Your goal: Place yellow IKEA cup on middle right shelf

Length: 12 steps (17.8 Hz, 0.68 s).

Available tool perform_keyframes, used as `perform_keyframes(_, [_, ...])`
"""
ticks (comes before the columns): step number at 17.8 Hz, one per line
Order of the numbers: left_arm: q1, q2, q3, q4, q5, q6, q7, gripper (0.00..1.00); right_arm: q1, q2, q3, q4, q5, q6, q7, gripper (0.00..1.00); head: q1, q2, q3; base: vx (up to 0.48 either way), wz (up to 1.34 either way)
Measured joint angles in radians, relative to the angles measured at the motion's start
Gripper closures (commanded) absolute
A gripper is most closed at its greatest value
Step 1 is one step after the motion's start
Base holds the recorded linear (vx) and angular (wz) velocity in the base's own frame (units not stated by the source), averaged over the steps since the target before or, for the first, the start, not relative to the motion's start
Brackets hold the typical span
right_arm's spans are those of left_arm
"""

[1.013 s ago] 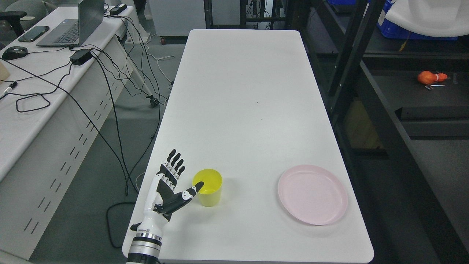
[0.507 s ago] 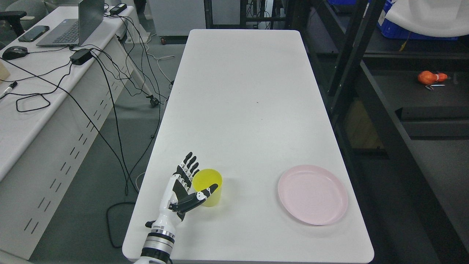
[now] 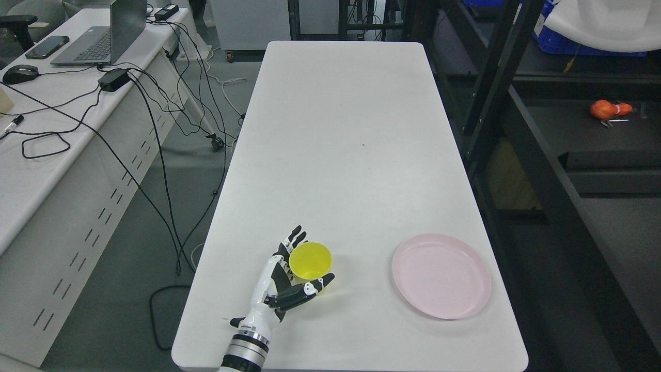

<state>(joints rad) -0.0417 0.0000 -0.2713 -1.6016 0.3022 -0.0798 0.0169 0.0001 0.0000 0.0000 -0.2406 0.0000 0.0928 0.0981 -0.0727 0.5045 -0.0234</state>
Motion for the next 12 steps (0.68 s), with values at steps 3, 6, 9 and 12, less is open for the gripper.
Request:
perform_keyframes(3, [0.000,0.000,-0.025,0.005,0.000,0.000,0.000,0.05,0.000,0.000,0.000,0.000,0.000,0.000,0.000,0.01,0.0000,0.000,0.000,0.018,0.00])
perform_keyframes(6, [0.013,0.000,-0.045,0.009,0.001,0.000,0.001,0.11,0.000,0.000,0.000,0.000,0.000,0.000,0.000,0.01,0.0000,0.000,0.000,0.011,0.00])
perform_keyframes(9, [0.025,0.000,-0.058,0.011,0.000,0.003,0.001,0.18,0.000,0.000,0.000,0.000,0.000,0.000,0.000,0.01,0.0000,0.000,0.000,0.000,0.00])
perform_keyframes(12, [0.032,0.000,-0.068,0.012,0.000,-0.009,0.001,0.39,0.000,0.000,0.000,0.000,0.000,0.003,0.000,0.01,0.0000,0.000,0.000,0.000,0.00])
